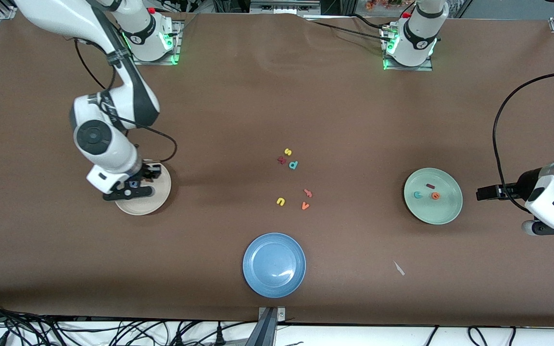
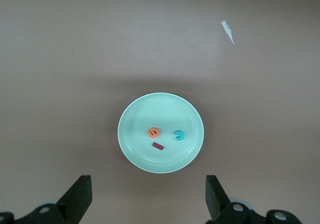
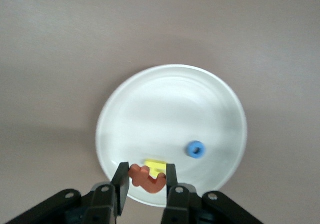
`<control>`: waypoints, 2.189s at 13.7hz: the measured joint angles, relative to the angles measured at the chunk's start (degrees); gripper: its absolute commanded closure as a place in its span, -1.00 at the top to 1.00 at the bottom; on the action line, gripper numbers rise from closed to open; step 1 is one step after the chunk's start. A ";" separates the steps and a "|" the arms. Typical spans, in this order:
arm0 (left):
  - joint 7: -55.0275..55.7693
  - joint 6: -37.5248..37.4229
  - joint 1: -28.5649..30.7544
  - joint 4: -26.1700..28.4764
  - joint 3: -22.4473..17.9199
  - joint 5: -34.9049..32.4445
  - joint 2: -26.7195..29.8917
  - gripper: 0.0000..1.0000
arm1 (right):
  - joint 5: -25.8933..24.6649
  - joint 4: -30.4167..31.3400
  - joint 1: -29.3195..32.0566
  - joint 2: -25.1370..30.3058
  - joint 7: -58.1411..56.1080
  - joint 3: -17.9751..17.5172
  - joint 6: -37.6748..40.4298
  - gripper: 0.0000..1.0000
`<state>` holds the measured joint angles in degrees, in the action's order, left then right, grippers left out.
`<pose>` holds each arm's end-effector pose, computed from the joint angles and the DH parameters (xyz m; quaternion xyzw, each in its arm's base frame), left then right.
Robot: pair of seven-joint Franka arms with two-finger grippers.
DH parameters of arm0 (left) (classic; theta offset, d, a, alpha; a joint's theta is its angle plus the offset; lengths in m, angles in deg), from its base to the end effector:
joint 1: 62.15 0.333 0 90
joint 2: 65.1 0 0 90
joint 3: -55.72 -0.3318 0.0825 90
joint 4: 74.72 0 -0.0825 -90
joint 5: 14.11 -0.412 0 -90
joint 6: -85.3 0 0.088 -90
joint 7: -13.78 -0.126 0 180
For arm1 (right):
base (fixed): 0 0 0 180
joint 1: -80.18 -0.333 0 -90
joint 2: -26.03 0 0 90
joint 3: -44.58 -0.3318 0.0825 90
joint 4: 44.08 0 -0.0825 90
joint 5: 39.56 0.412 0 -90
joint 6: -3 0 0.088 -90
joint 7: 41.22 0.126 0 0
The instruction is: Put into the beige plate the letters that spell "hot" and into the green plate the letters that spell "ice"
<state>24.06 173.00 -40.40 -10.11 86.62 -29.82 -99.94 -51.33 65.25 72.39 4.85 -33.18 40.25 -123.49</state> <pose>0.7335 0.0222 0.4695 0.9971 0.0374 -0.0666 0.0030 0.6314 0.1236 0.2770 0.9925 0.0971 -0.0215 0.0715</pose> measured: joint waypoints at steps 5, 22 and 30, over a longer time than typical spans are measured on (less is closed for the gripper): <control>0.03 0.00 -0.08 0.04 0.00 0.00 0.00 1.00 | 0.33 0.63 0.16 0.06 -1.15 0.53 -0.13 0.98; -2.06 0.00 -0.10 0.07 0.00 -0.42 0.00 1.00 | 9.19 -11.18 0.70 16.55 -2.32 2.28 24.65 0.99; -2.79 0.01 -0.10 0.07 0.00 -0.46 0.00 1.00 | 13.67 -12.05 0.80 16.53 -4.44 3.33 27.17 0.99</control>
<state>21.28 173.01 -40.50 -10.04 86.62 -30.28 -99.94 -37.66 53.19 73.19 21.38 -37.62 43.58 -96.32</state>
